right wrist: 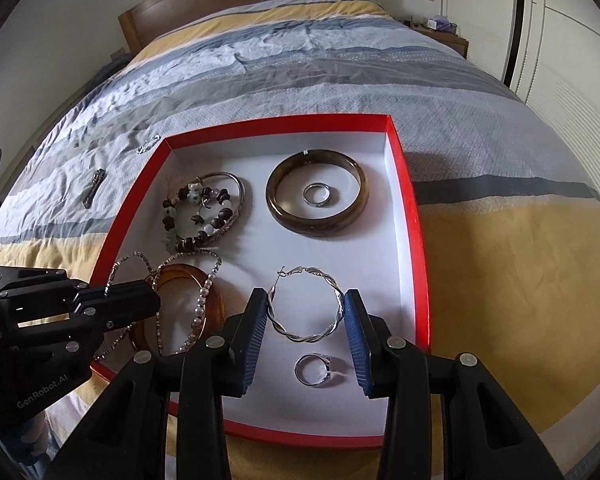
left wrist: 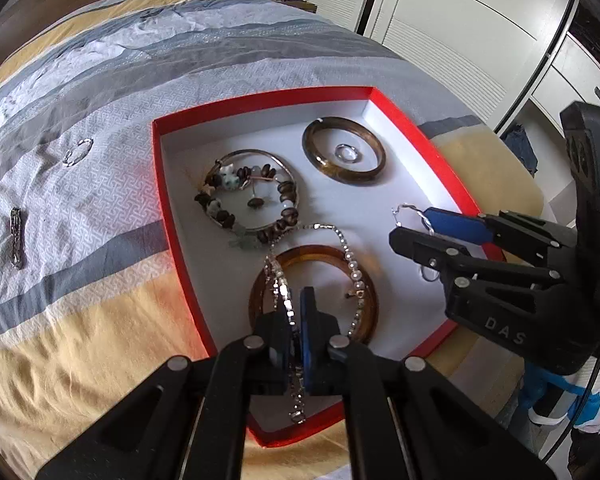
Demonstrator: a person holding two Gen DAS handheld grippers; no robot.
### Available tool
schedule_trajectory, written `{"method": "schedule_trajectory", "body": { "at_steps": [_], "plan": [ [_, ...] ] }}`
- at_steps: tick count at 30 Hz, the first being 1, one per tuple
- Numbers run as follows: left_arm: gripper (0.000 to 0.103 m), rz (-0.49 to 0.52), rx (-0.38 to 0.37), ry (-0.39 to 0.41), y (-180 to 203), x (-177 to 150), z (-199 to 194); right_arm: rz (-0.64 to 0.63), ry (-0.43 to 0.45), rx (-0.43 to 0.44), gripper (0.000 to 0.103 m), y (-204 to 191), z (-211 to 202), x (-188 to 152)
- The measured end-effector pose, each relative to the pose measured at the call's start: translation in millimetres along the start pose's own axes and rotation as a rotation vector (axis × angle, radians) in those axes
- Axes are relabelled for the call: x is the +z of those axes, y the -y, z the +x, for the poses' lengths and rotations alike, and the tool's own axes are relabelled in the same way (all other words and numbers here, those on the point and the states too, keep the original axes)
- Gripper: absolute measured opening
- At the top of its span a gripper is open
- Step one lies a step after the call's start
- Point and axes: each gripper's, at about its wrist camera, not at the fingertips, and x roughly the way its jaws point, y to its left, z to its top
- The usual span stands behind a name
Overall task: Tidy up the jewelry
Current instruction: 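Lower into the box and open both grippers to release hoop and necklace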
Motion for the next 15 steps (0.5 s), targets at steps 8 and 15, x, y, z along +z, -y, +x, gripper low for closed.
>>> {"method": "schedule_trajectory", "body": {
  "at_steps": [8,15],
  "plan": [
    [0.005,-0.005,0.009,0.007,-0.9,-3.9,3.6,-0.057,-0.025,-0.038,0.039,-7.8,7.9,-1.6],
    [0.005,-0.013,0.008,0.003,-1.1,-4.4,3.6,-0.092,-0.045,-0.062,0.039,-12.1,12.0,-2.4]
  ]
}}
